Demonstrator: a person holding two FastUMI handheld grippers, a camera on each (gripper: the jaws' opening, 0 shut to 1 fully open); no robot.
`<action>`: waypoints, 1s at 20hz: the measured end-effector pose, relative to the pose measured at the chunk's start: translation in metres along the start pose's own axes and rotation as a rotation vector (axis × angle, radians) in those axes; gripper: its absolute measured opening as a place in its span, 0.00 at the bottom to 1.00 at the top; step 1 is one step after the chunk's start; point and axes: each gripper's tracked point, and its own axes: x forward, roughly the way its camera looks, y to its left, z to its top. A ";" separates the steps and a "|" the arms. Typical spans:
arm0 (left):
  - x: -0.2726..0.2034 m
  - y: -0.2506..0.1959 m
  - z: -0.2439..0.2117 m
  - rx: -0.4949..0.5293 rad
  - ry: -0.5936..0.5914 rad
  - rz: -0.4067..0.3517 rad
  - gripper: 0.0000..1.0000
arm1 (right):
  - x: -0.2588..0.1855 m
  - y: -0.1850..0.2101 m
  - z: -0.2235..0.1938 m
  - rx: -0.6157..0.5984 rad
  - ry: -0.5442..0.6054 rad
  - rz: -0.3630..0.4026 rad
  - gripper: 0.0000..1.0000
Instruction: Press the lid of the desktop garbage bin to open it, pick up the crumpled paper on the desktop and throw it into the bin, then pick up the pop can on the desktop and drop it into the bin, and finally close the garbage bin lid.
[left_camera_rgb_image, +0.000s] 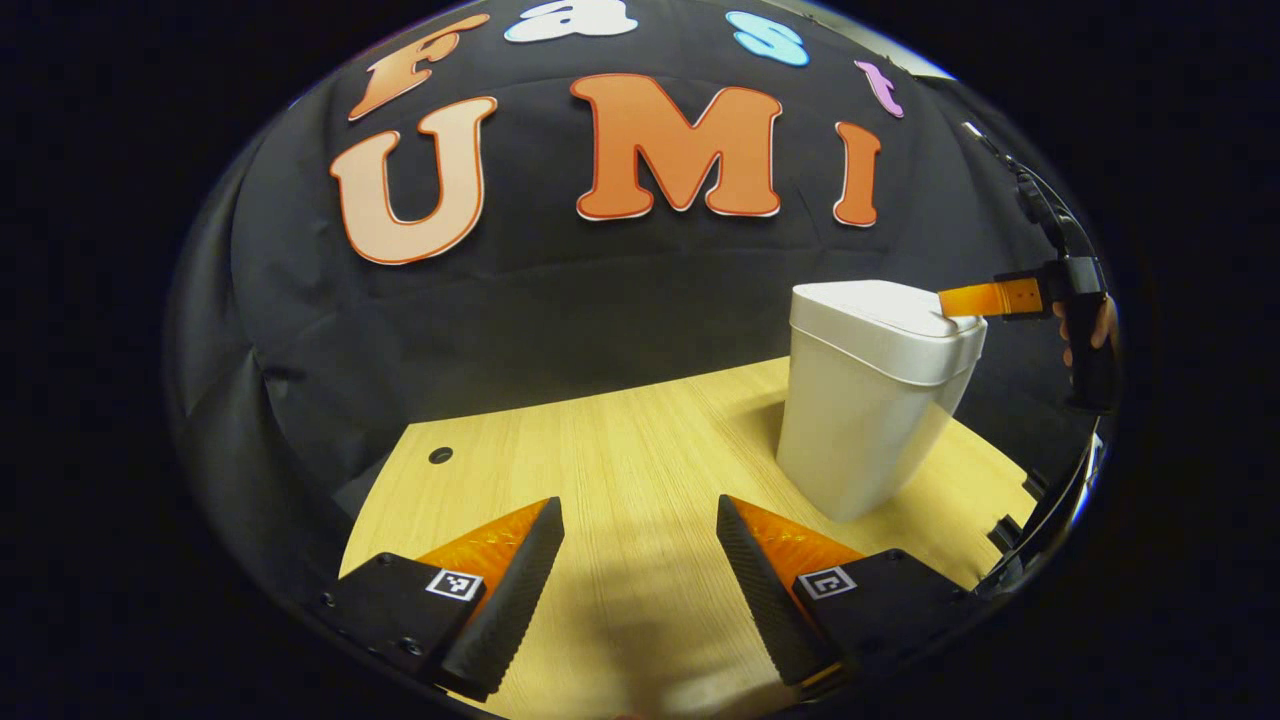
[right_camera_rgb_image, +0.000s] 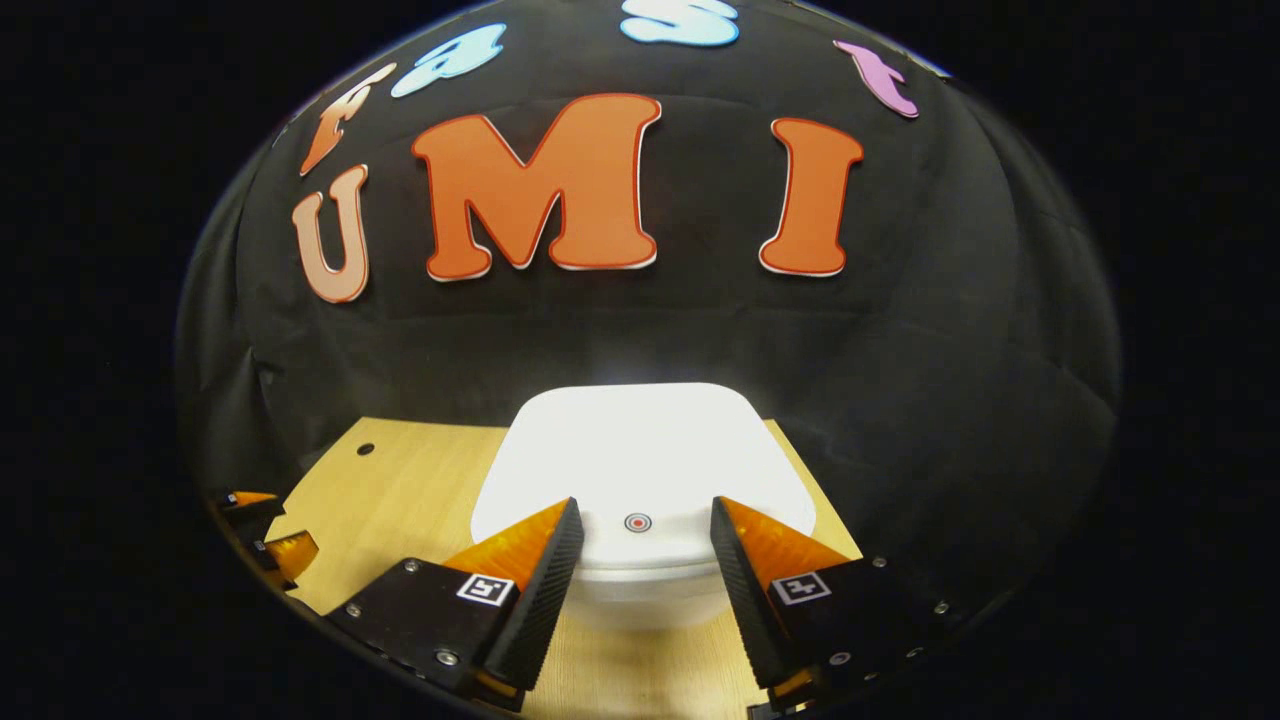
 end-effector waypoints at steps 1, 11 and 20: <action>0.001 -0.004 -0.002 0.008 0.007 -0.009 0.99 | -0.004 0.001 0.000 0.001 -0.013 0.004 0.78; 0.005 -0.029 -0.007 0.047 0.037 -0.052 0.99 | -0.007 0.002 -0.005 -0.025 -0.052 0.007 0.79; 0.003 -0.030 0.006 0.071 -0.005 -0.064 0.98 | -0.006 0.005 -0.003 -0.021 -0.088 0.017 0.77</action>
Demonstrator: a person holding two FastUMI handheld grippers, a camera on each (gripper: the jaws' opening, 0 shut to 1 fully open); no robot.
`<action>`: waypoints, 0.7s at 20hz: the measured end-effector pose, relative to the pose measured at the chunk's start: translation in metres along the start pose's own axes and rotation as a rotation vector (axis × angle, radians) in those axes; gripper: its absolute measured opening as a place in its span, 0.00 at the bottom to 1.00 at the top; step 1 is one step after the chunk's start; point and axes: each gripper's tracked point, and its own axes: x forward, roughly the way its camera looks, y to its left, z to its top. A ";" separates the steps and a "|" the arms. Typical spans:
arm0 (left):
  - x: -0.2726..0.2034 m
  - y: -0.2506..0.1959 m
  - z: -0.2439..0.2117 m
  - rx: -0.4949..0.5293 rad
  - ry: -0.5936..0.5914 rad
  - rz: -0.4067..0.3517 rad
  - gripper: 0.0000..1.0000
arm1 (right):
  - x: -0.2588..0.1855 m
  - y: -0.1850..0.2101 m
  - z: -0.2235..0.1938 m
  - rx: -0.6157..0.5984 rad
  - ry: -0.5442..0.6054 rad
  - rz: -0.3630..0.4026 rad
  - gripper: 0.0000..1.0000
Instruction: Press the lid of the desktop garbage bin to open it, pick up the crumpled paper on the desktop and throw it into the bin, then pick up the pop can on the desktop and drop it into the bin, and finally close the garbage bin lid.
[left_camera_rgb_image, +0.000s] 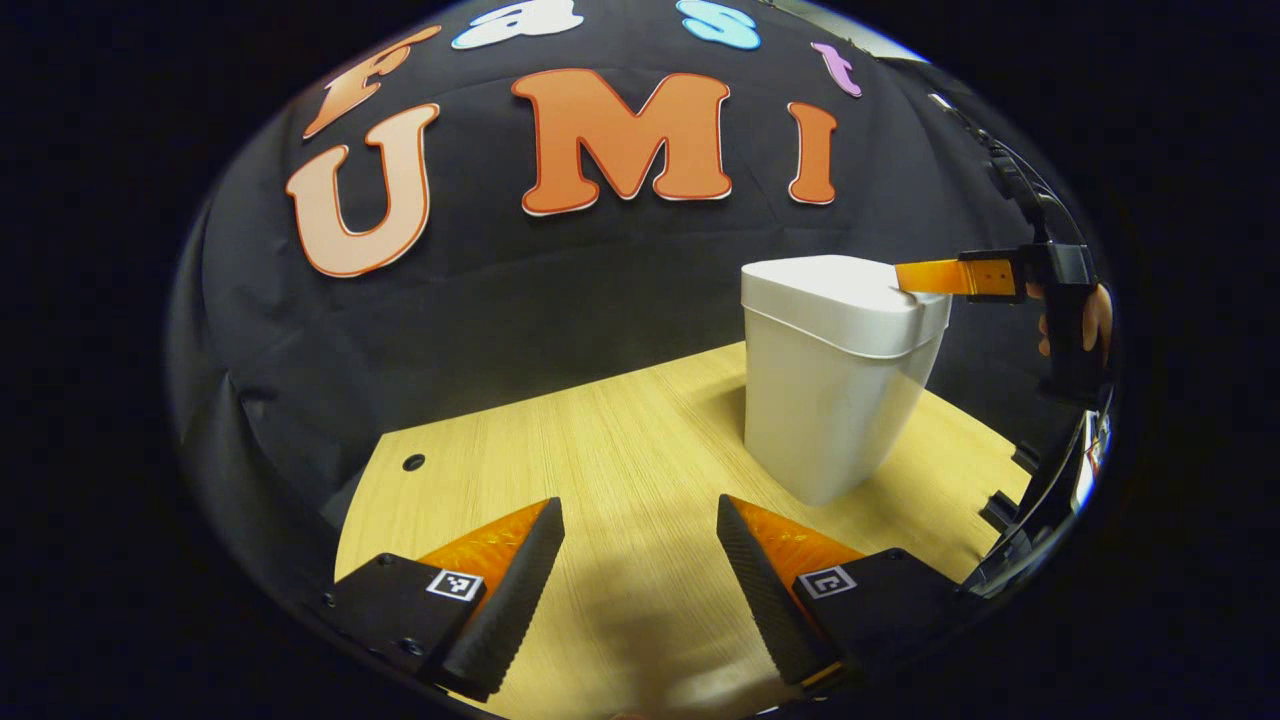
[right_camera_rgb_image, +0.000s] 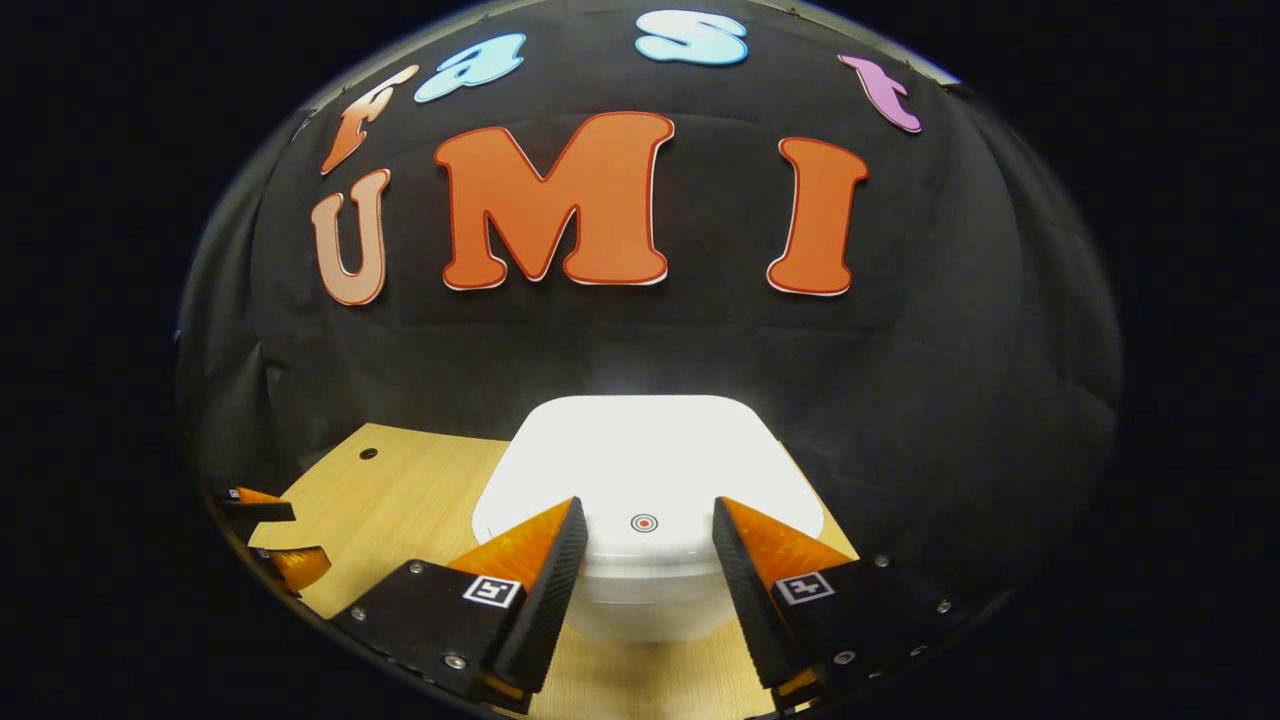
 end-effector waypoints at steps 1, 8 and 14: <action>-0.001 0.003 0.004 0.004 -0.011 0.006 0.98 | -0.001 0.000 0.001 0.007 -0.013 -0.005 0.77; -0.016 0.048 0.027 -0.036 -0.121 0.086 0.99 | -0.009 0.019 0.024 0.002 -0.114 0.002 0.78; -0.039 0.095 0.080 -0.014 -0.292 0.191 0.99 | -0.013 0.060 0.029 -0.086 -0.164 0.041 0.81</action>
